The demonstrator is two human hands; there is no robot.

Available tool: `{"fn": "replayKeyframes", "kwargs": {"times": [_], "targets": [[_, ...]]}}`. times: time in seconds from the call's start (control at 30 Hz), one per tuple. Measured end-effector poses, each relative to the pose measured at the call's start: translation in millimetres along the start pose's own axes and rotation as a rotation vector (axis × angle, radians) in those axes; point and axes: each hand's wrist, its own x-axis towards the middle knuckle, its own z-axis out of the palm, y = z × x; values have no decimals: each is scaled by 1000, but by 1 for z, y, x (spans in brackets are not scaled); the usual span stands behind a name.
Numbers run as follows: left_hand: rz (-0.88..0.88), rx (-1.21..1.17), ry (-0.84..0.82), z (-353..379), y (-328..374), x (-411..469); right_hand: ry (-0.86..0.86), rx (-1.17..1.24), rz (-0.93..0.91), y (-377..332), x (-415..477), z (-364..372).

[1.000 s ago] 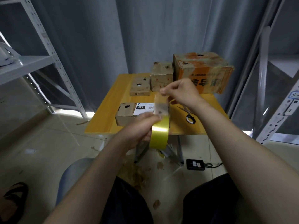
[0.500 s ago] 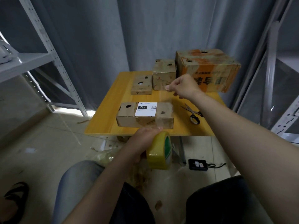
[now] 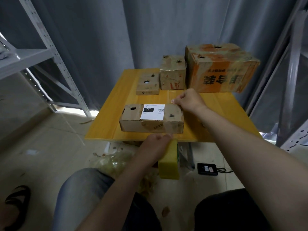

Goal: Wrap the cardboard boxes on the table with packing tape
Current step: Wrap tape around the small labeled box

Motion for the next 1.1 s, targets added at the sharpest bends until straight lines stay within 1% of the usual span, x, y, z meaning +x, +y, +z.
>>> {"fn": "replayKeyframes", "kwargs": {"times": [0.1, 0.17, 0.2, 0.27, 0.3, 0.33, 0.37, 0.43, 0.53, 0.67, 0.8, 0.9, 0.97, 1.03, 1.07, 1.1], "targets": [[-1, -8, 8, 1, -2, 5, 17, -165, 57, 1, 2, 0], [7, -25, 10, 3, -3, 7, 88, -302, 49, -3, -1, -2], [9, -34, 12, 4, -5, 8, 132, -329, -16, -4, -3, -3], [12, -54, 22, 6, -7, 9, 195, -271, -222, -6, -8, -2], [12, -61, 27, 7, -9, 10, 191, -195, -296, -7, -11, -1], [9, -61, 30, 8, -10, 10, 163, -119, -325, -6, -13, 1], [3, -58, 31, 9, -11, 10, 123, -75, -324, -4, -15, 3], [-10, -60, 26, 10, -12, 9, 73, -75, -309, 0, -19, 9], [-22, -74, 9, 11, -11, 8, 70, -71, -251, 4, -20, 14], [-25, -77, -1, 9, -13, 9, 24, -76, -137, 6, -19, 14], [-21, -84, 4, 10, -16, 10, 9, -230, -51, 5, -17, 15], [-22, -118, -3, 11, -17, 9, 85, -335, -76, -1, -23, 14], [-40, -147, -18, 12, -19, 8, 206, -380, -136, -5, -30, 12], [-40, -157, -31, 13, -19, 6, 334, -374, -151, -8, -40, 9], [-35, -157, -30, 14, -19, 4, 361, -355, -132, -10, -47, 5], [-29, -157, -28, 15, -19, 3, 348, -330, -96, -12, -54, 1]]}}
